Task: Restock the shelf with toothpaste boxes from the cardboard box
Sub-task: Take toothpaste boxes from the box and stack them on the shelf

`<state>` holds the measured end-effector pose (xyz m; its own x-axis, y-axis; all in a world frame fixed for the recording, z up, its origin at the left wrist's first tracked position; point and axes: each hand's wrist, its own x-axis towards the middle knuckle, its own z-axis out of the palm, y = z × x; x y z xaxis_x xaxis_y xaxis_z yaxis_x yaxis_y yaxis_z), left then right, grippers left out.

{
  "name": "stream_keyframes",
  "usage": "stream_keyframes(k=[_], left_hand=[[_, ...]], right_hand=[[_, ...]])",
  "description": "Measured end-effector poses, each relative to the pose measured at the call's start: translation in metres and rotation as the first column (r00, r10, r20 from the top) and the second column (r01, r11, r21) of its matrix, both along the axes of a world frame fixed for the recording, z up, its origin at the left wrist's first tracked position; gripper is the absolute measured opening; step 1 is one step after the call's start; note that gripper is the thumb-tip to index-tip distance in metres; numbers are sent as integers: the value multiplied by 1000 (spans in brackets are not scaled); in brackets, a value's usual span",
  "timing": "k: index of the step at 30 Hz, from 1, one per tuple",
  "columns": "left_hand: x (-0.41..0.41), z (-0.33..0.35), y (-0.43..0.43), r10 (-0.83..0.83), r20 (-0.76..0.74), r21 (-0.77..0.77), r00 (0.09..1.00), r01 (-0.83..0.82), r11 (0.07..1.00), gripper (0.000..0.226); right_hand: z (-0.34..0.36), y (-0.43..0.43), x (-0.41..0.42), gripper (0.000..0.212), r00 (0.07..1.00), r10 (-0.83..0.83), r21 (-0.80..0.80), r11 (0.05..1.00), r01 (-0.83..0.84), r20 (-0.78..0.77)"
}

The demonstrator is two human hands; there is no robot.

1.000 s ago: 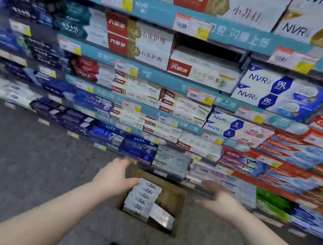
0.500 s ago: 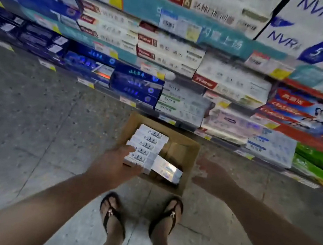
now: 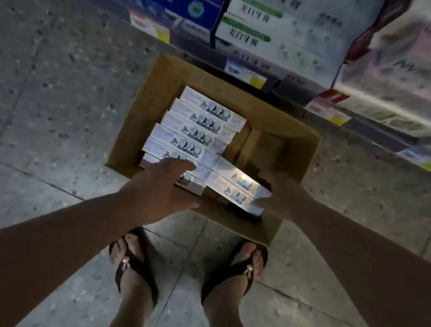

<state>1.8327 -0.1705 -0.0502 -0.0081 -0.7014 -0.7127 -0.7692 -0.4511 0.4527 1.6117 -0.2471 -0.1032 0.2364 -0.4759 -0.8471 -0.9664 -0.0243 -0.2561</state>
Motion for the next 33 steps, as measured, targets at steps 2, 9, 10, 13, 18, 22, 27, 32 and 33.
stream_keyframes(k=[2, 9, 10, 13, 18, 22, 27, 32, 33], left_hand=[[-1, -27, 0, -25, -17, 13, 1000, 25, 1000, 72], [-2, -90, -8, -41, -89, 36, 995, 45, 998, 75], [-2, -96, -10, -32, -91, 47, 995, 36, 998, 76], [-2, -108, -15, -21, -79, 52, 997, 26, 998, 78], [-5, -115, -18, -63, -45, 34, 997, 65, 997, 77], [-8, -121, -20, -133, 39, -9, 990, 134, 991, 72], [-27, -135, -29, -474, 147, -76, 868, 488, 870, 80], [-43, -157, -33, -667, 225, -25, 710, 689, 724, 85], [-43, -162, -31, -686, 240, -21, 687, 710, 704, 83]], right_hand=[[-29, 1, -2, 77, 1000, 13, 16, 1000, -13, -5], [-99, 3, -2, 92, 999, 7, 41, 999, -6, -32], [-106, 4, -3, 92, 1000, 11, 50, 999, -10, -23], [-118, 13, -2, 85, 998, 61, 52, 997, -59, -34], [-112, 19, -1, 57, 992, 77, -62, 995, -83, -99], [-90, 10, -5, 49, 994, -105, -184, 978, 99, -25], [-64, -10, -17, 51, 960, -233, -307, 912, 270, 152], [-63, -15, -18, 57, 942, -261, -271, 910, 314, 212], [-65, -14, -18, 56, 940, -263, -273, 908, 317, 216]])
